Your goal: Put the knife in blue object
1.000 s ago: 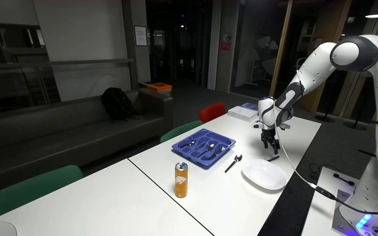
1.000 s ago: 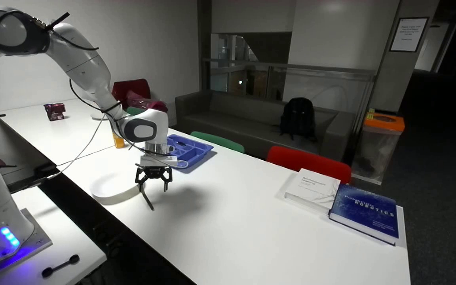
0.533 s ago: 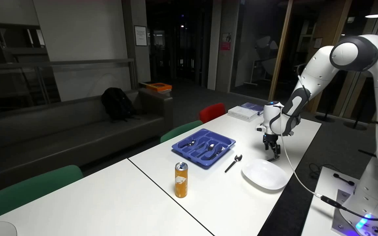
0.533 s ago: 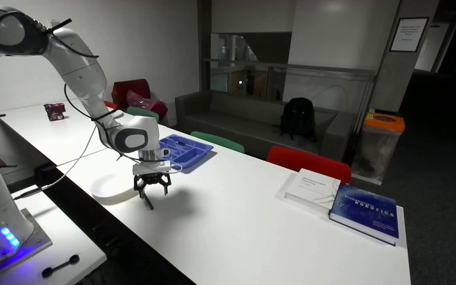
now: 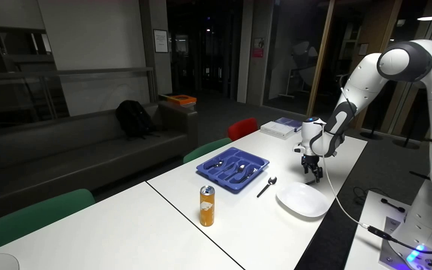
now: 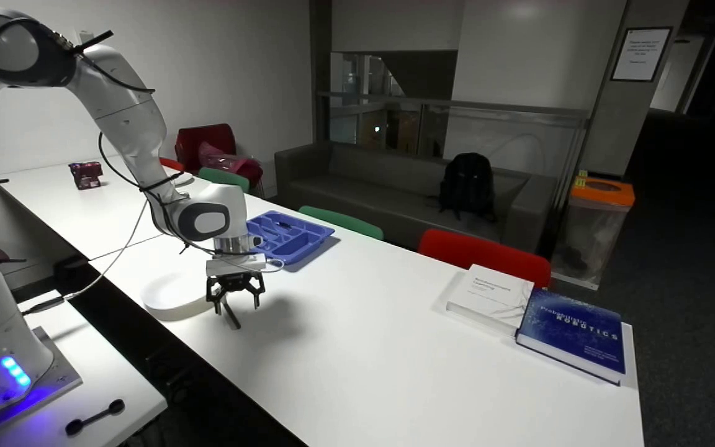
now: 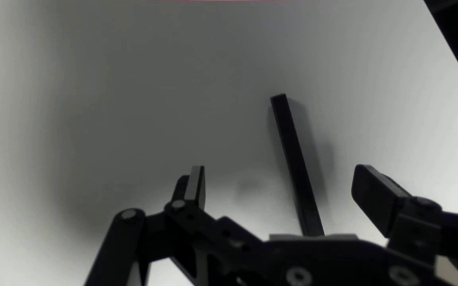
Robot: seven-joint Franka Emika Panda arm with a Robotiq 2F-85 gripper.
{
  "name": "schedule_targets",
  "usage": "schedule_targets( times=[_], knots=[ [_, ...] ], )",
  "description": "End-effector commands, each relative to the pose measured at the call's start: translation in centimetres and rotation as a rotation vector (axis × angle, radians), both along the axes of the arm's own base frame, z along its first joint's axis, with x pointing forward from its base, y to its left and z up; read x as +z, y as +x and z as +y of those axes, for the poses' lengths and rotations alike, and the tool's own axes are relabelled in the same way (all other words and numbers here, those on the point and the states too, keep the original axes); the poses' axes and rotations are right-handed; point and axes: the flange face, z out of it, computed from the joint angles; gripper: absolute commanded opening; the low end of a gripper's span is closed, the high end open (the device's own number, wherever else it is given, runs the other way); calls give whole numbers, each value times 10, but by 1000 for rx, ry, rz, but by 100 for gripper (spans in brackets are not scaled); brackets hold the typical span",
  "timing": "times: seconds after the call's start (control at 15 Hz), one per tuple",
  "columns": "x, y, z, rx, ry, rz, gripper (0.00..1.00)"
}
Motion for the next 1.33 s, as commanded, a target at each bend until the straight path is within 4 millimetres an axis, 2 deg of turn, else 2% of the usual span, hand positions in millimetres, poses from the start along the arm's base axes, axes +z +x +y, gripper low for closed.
schedule_targets(
  times=[0.0, 0.07, 0.13, 1.27],
  knots=[
    [10, -11, 7, 87, 19, 13, 100],
    [10, -13, 8, 127, 28, 27, 100],
    [-1, -1, 6, 65, 15, 15, 100],
    [-12, -3, 13, 103, 33, 7, 100]
  ],
)
